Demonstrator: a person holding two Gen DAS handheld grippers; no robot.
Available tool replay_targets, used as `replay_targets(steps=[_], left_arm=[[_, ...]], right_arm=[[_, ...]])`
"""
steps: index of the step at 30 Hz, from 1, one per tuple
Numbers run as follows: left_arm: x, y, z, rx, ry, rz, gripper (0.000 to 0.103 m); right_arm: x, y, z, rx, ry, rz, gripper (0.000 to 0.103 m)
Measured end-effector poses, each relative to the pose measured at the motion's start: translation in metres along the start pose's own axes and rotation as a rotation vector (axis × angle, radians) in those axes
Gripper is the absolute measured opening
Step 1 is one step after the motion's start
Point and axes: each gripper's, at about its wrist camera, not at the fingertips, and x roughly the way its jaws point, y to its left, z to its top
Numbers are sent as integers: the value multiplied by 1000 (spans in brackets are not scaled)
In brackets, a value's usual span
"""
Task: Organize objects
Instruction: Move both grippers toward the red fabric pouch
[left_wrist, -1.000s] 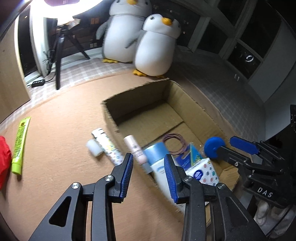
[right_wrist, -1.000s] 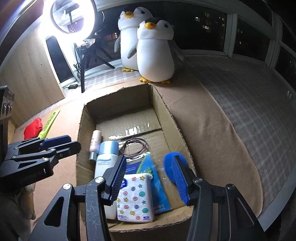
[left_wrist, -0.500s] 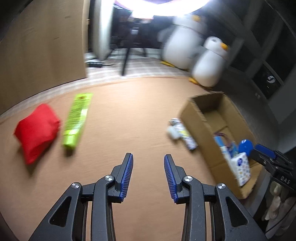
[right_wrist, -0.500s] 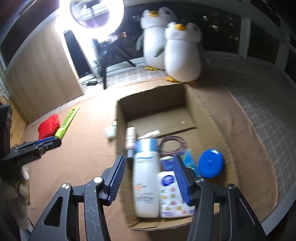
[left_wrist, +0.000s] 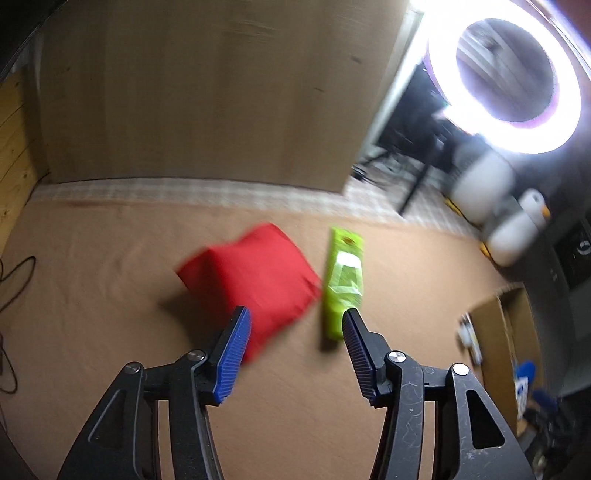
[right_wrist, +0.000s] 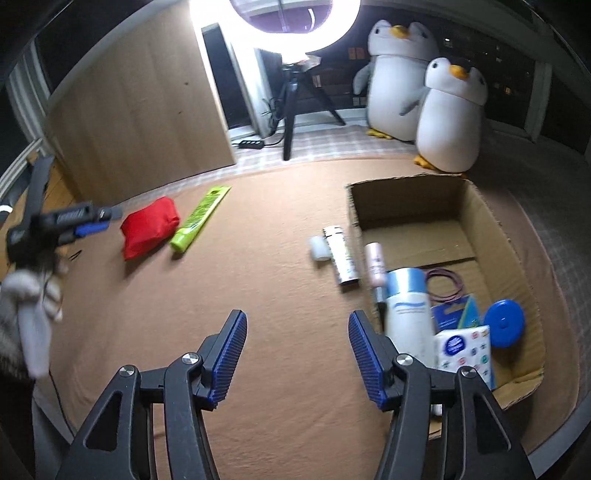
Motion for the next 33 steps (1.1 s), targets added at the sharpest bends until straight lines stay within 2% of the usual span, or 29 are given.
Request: replay_targets(steps=[3,7,11,16,18,20,26,33], left_arm=[[11,17,22,-13,1,21,56],[37,30,45,-52,24,4,62],[71,36,57,-98,62,7,62],[105,36,59,-99,105,45,65],[114,35,54,-70,129,67,65],[121,38,47,-64,156,58,65],[115,35,23,-45,147,55,65],[99,34,-28,-98,142,-14,66]], right_arm=[[0,11,-7,-3,13,-1,54],[-1,17,-17,9,30,-13,54],[-7,17,-28,27,37,-33,54],[-15,8,-41,54,43,-65,54],[-17,3,-45,68,45,-74,54],[-18,-2,-47,82,48,-74,54],[-15,-1,-46,77,48,-57,54],[-7,15,-41,33,52,-8,54]])
